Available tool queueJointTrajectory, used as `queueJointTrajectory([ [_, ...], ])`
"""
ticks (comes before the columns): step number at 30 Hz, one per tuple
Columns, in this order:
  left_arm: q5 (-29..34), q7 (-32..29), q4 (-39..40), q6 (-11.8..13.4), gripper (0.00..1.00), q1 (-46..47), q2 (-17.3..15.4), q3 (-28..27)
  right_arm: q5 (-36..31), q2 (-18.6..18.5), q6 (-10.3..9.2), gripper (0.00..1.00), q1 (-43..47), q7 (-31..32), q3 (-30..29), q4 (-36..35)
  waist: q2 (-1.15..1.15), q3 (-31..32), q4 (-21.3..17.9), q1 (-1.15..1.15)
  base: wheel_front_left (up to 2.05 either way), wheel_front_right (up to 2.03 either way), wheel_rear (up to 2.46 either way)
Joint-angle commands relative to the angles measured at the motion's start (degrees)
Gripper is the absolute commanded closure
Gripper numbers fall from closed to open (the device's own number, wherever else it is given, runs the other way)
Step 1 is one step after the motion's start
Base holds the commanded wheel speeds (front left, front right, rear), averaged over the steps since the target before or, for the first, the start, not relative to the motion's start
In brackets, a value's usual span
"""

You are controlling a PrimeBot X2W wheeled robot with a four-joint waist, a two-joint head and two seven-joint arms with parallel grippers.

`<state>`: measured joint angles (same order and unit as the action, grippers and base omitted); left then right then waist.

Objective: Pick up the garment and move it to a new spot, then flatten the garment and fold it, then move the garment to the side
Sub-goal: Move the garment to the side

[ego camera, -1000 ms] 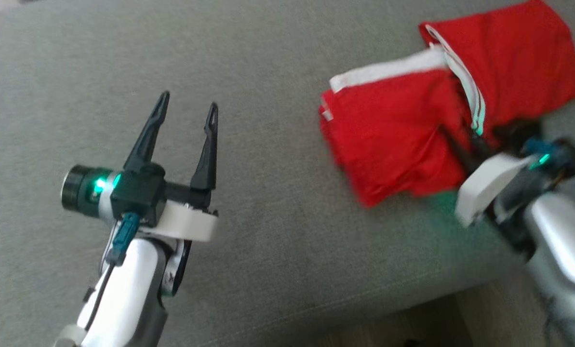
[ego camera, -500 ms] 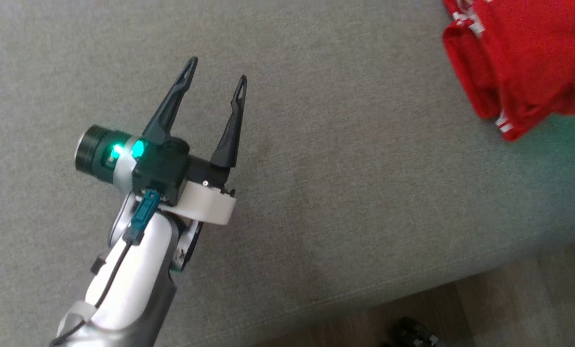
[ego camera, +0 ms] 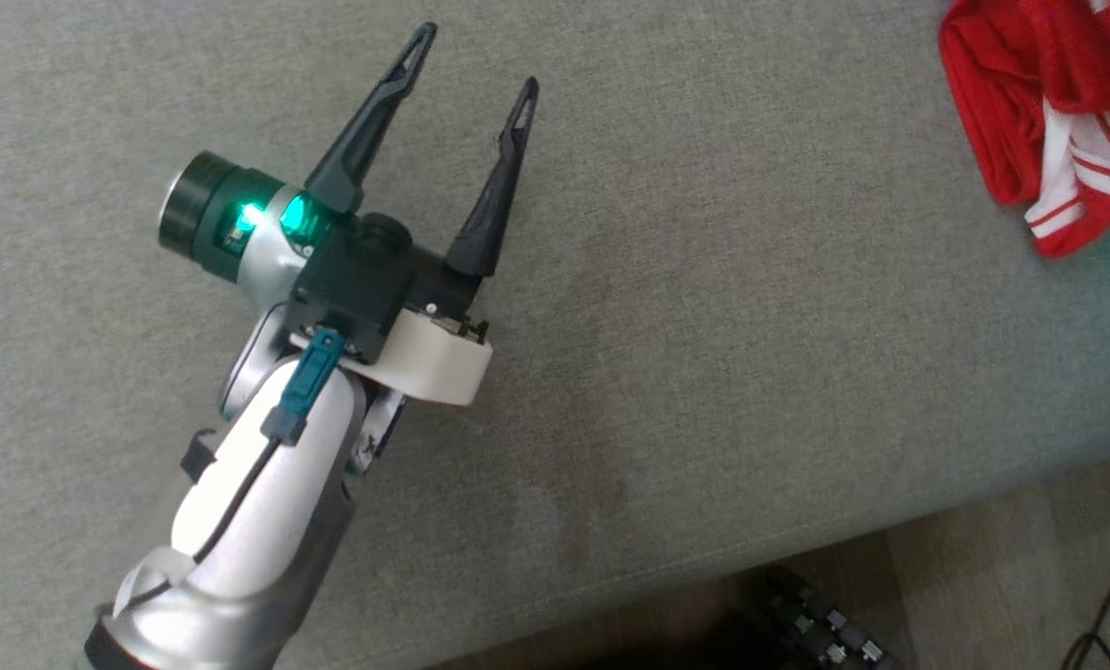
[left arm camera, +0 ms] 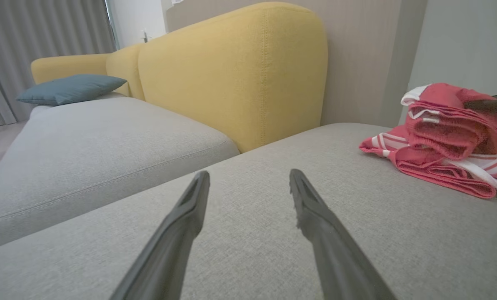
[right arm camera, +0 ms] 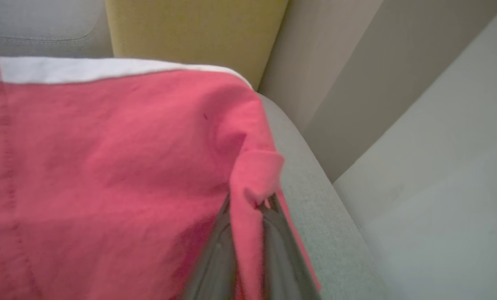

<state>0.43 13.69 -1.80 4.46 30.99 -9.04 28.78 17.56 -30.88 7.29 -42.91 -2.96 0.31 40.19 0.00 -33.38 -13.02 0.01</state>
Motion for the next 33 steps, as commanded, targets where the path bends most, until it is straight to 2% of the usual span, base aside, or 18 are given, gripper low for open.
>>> queueJointTrajectory([
  [1, 0.65, -0.08, 2.19, -0.15, 0.00, 1.39, -0.95, -1.31, -0.30, -0.83, 0.20, 0.73, 0.44, -0.90, -0.55, -0.67, 0.00, -0.22, -0.32, -0.01, 0.00, 0.00, 0.00],
  [2, 0.66, -0.08, 2.10, -0.13, 0.00, 1.51, -0.97, -1.25, -0.65, -0.34, 0.20, 0.56, 0.49, -1.69, -1.08, -0.40, 0.00, -0.31, -0.44, -0.01, 0.00, 0.00, 0.00],
  [3, 0.64, -0.06, 2.00, -0.10, 0.00, 1.58, -1.01, -1.22, -0.96, 0.28, 0.20, 0.04, 0.59, -2.28, -1.61, -0.07, 0.00, -0.30, -0.59, -0.01, 0.00, 0.00, 0.00],
  [4, 0.59, -0.03, 1.87, -0.05, 0.00, 1.58, -1.06, -1.21, -1.34, 0.87, 0.20, 0.00, 0.68, -3.09, -2.28, 0.21, 0.00, -0.15, -0.74, -0.01, 0.00, 0.00, 0.00],
  [10, -0.53, 0.39, 0.39, 0.46, 0.00, -0.32, -1.20, -1.19, -5.15, 4.89, 0.20, 0.00, 3.74, -9.21, -7.24, -1.52, 0.00, 3.72, -0.58, -0.01, 0.00, 0.00, 0.00],
  [13, -1.54, 0.63, -0.42, 1.45, 0.00, -2.35, -1.25, -1.87, -7.11, 8.13, 0.20, 0.00, 7.58, -10.78, -8.22, -7.10, 0.00, 7.01, 0.06, -0.01, 0.00, 0.00, 0.00],
  [17, -3.11, 0.87, -1.06, 3.02, 0.00, -5.76, -1.10, -2.88, -9.90, 14.00, 0.20, 0.00, 15.22, -11.27, -8.32, -17.97, 0.00, 11.35, 1.57, -0.01, 0.00, 0.00, 0.00],
  [24, -5.83, 1.10, -1.66, 6.15, 0.00, -11.59, -0.79, -5.35, -12.23, 23.05, 0.20, 0.00, 28.11, -7.17, -3.97, -34.31, 0.00, 16.88, 5.99, -0.01, 0.00, 0.00, 0.00],
  [33, -8.52, 1.22, -2.04, 9.82, 0.00, -17.90, -1.72, -9.56, -12.03, 26.56, 0.20, 0.00, 35.60, -2.88, 0.62, -42.68, 0.00, 21.18, 11.74, -0.01, 0.00, 0.00, 0.00],
])
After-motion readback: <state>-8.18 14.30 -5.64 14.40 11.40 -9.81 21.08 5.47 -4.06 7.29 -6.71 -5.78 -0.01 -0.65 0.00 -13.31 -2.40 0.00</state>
